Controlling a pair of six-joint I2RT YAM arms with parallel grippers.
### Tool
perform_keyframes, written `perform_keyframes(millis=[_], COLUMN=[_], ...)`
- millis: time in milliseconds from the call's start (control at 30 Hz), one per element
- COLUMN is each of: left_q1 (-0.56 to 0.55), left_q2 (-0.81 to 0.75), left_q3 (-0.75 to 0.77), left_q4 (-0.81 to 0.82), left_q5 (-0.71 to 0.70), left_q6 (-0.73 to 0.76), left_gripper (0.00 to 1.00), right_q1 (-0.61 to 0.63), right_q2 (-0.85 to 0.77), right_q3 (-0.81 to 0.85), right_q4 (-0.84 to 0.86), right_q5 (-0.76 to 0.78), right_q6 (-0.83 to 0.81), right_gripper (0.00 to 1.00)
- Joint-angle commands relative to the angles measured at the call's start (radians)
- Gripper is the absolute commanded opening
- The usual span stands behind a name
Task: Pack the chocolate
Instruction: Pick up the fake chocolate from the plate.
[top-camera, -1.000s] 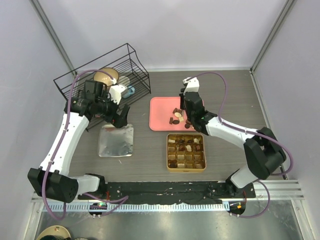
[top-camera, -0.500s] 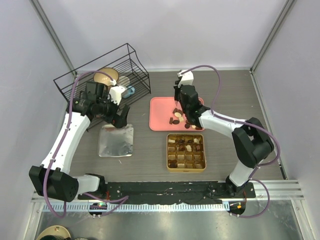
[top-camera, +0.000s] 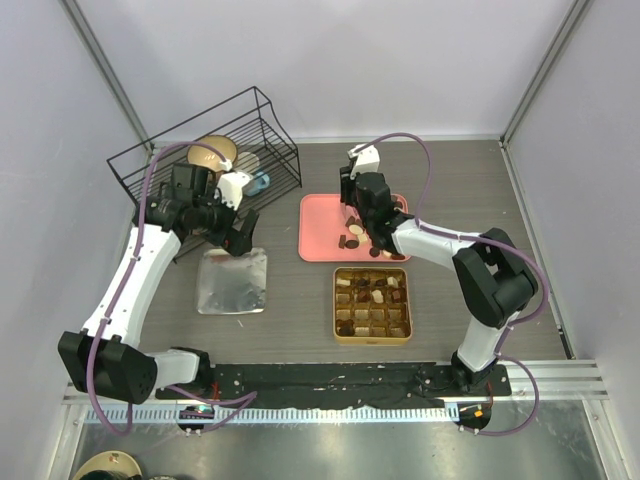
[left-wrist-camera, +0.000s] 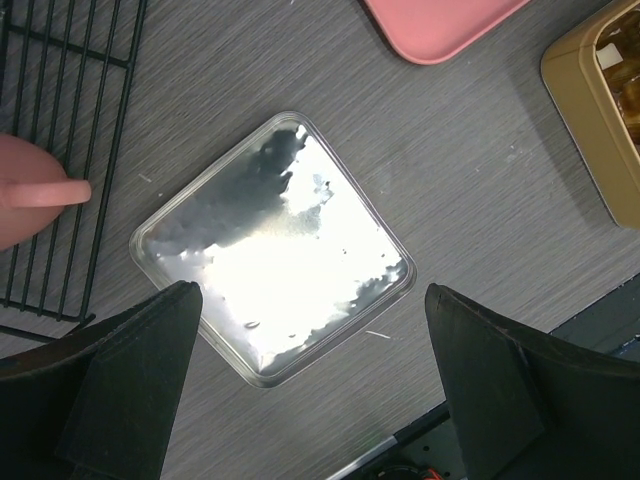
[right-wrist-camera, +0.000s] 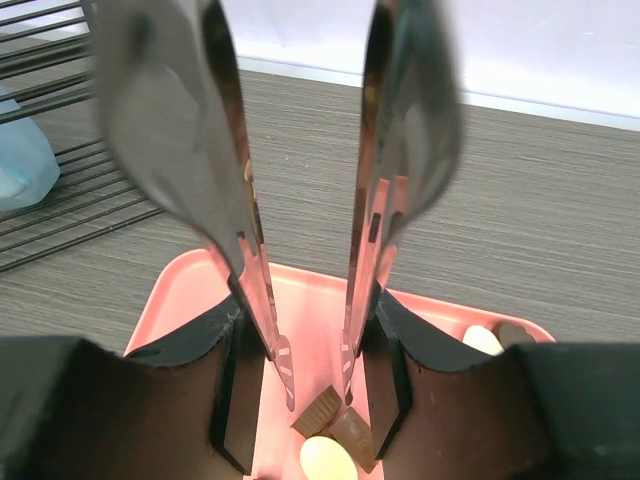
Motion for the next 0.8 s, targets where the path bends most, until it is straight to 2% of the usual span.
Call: perform_keyframes(millis=[0, 467, 767], left_q1=[0.006, 0.007, 0.006], left_q2=[-0.023, -0.030, -0.033], left_q3=[0.002, 0.022, 0.037], left_q4=[0.025, -0.001, -0.013], left_q5=[-0.010, 0.001, 0.003], left_q6=[0.019, 0.024, 0.027], left_gripper=[1.00, 1.00, 1.00], right_q1=[-0.006, -0.008, -0.008], right_q2=[-0.002, 0.009, -0.002], right_q3=[0.037, -0.015, -0.037], right_q4=[0.073, 0.044, 0.035], right_q5=[-0.007, -0.022, -0.035], right_q6=[0.001, 0.029, 0.053], right_gripper=[0.44, 0.47, 0.45])
